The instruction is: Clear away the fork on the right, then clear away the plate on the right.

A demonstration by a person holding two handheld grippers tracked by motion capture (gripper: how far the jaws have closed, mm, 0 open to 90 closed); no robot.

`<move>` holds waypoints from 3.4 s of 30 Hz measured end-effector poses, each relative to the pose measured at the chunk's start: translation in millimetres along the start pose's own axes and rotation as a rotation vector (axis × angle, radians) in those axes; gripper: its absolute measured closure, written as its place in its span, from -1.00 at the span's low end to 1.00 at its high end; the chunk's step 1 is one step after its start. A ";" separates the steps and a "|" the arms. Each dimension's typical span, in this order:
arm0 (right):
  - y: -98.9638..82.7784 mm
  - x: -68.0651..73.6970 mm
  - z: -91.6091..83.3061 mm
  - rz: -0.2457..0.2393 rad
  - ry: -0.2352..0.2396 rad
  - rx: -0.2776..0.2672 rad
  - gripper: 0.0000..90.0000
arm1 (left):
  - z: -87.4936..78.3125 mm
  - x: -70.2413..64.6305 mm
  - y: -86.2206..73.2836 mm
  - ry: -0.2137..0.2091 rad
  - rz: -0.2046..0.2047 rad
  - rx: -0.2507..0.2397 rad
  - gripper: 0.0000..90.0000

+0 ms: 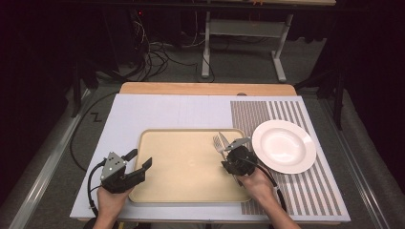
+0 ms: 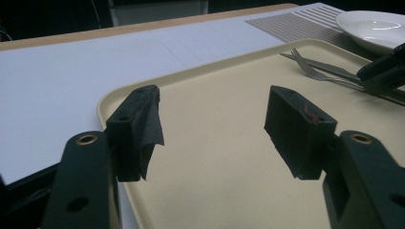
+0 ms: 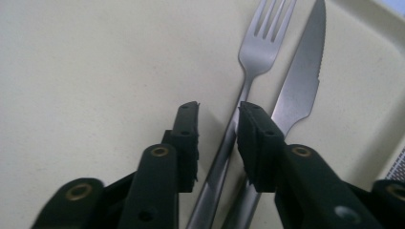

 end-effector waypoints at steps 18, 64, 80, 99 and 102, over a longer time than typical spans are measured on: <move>-16.6 -11.5 -31.1 0.070 0.034 -0.201 0.08 | -0.5 0.0 0.0 0.000 -0.003 0.001 -0.16; -113.6 -66.3 -93.7 0.274 -0.075 -0.518 -0.23 | -1.1 0.5 -3.9 0.001 0.011 0.022 -0.16; -108.4 -58.8 -88.5 0.208 -0.099 -0.386 -0.09 | -0.7 3.7 -1.2 0.001 -0.019 0.006 -0.16; -100.1 -64.3 -73.1 0.126 -0.171 -0.287 -0.07 | -0.4 2.6 -2.0 0.002 -0.011 0.013 -0.17; -98.0 -65.9 -71.2 0.119 -0.183 -0.274 -0.06 | -0.4 3.1 -1.9 0.006 -0.010 0.012 -0.17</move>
Point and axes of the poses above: each handheld gripper's, and its own axes: z roughly forward along the jaws, y roughly out of its top, x roughly to its left, the point moved 8 cm from there along z, roughly forward along the jaws, and after that the axes turned 4 degrees about x, right-handed, at the moved point
